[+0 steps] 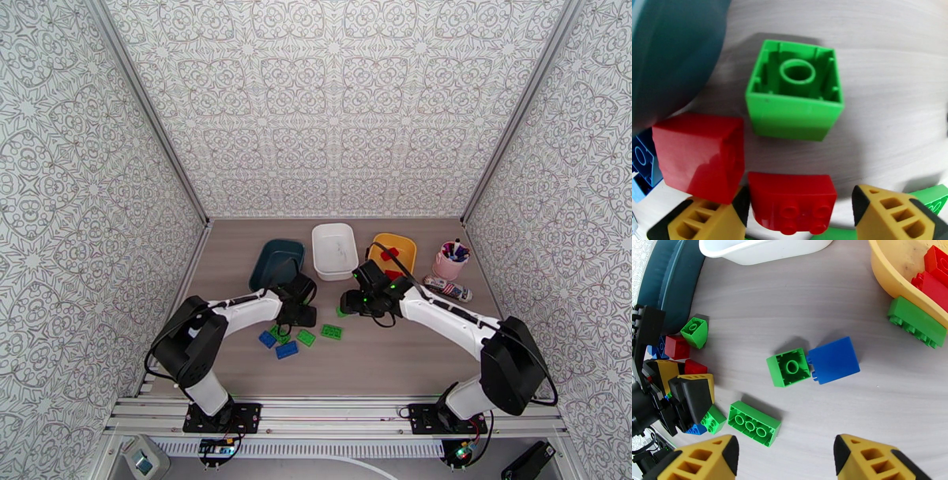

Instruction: Sort the legos into containers by color

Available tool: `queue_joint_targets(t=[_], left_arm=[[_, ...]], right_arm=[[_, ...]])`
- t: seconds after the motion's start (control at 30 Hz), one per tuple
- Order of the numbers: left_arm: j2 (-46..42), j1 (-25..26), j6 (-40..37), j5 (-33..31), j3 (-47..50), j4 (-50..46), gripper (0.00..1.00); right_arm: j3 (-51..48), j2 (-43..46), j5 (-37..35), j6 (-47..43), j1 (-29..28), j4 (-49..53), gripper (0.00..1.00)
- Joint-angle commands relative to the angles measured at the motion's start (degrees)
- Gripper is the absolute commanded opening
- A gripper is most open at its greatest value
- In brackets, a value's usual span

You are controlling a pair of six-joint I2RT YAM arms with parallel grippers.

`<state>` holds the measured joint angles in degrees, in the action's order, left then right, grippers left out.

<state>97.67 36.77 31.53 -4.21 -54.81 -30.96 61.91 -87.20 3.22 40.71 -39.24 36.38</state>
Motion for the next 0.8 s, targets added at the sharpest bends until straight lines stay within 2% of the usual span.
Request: queue_joint_targets(t=[0.0,0.27,0.43,0.6,0.7,0.77], left_arm=[[2.1,1.3,1.7,3.7,-1.4,3.1,0.77],[8.2,5.0,2.8,8.0,-8.6,6.8,0.78],[8.9,4.7,5.1,11.6,-10.3,10.7,0.79],[2.2,2.5,5.6,9.4,-8.3,7.9,0.79],[-5.7,0.3,6.5,7.2,-4.8,4.9,0.79],[-12.3,-1.8,7.6,5.6,-1.4,3.0,0.84]], right_arm=[[-0.6,0.8,-0.5,0.2,0.4,-0.8,0.68],[-1.9,2.3,-0.8,0.0,0.6,-0.6,0.68],[-2.2,3.8,-1.5,-1.2,1.4,1.0,0.69],[0.1,4.0,-1.5,-3.9,1.6,2.7,0.70],[2.3,1.9,1.4,-6.2,1.3,2.3,0.69],[4.7,-0.7,2.9,-7.9,-0.2,2.4,0.68]])
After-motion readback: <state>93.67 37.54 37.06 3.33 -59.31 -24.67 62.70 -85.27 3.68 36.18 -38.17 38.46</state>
